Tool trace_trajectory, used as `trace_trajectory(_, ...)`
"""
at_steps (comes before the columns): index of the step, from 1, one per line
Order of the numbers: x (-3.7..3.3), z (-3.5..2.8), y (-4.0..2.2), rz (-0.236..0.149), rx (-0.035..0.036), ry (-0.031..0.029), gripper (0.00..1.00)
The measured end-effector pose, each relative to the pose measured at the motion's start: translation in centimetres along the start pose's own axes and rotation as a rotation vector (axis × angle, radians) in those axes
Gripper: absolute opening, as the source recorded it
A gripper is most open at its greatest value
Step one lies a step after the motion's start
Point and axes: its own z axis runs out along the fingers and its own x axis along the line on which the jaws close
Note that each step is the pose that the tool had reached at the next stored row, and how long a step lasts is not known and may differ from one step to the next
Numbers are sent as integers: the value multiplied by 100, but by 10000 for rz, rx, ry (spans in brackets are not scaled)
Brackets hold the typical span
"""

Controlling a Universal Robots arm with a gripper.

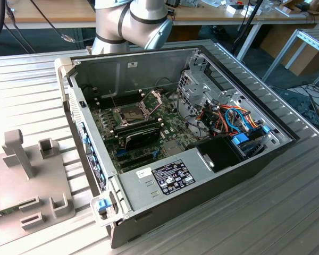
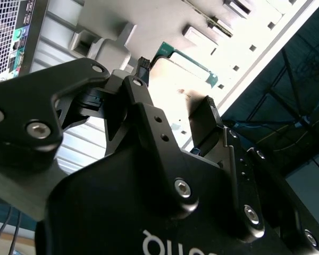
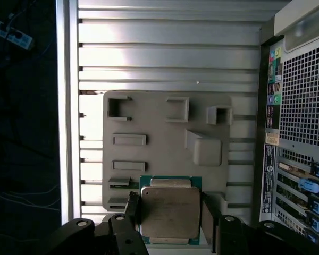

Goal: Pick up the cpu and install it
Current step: 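Pick up the cpu and move it towards the insertion slot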

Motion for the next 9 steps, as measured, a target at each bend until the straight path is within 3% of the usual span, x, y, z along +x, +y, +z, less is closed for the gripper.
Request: trace_trajectory(9,-19,-6,-1,0,1,0,55)
